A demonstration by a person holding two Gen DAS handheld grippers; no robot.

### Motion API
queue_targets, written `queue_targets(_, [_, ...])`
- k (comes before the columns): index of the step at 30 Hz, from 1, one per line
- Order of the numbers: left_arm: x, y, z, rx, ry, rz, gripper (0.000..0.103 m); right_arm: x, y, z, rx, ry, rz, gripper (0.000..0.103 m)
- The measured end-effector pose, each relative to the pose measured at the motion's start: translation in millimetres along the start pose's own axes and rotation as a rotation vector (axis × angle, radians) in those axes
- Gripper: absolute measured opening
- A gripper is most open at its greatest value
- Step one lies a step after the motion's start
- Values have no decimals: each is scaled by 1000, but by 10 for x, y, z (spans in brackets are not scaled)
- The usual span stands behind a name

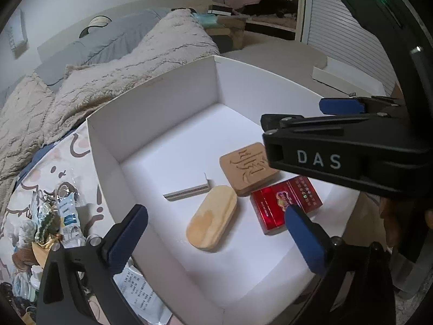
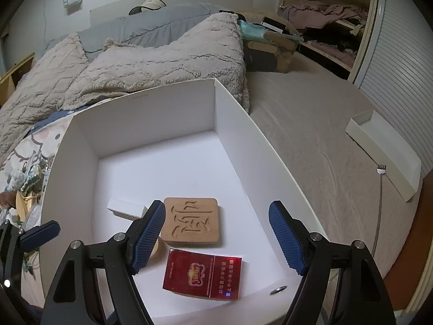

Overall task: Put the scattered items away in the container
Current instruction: 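Withdraw both grippers from the shoe box toward the cluttered bed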

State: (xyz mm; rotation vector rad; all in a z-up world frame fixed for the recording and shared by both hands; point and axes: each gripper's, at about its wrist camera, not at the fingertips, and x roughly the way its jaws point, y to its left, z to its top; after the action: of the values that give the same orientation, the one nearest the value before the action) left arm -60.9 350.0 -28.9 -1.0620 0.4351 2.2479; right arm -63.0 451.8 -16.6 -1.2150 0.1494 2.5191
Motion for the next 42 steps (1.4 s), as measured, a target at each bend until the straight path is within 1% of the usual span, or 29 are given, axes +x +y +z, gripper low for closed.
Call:
queue_targets(10, [-147,91,15,-29,-52,-10,102,-94,-35,-5,23,-47,8,79])
queue_targets(17, [-199,136,-13,-38,-72,-7,102,-154,-106,0,61,-90,-2,79])
queue_targets(18, [-206,144,-16,-40,-74,-6,102,-151,-116,-2,63,-91,-8,81])
queue_targets(19, [-214,153,-19,-43,-78,-5,102,-144,-121,-3,62,-90,-18,94])
queue_targets(21, [-226,174,-23,-47,-82,-6,102,-142,-108,-13,47,-99,-38,103])
queue_targets(27, [-247,231,-48,-71,-103,-9,103,-132,-56,-23,23,-104,-69,103])
queue_targets(34, [-265,335,-72,-105,-116,-16,103,-131,-113,-19,55,-114,-97,103])
queue_targets(42, [-270,444,-102,-130,-124,7,103,-98,-103,-15,63,-111,-112,103])
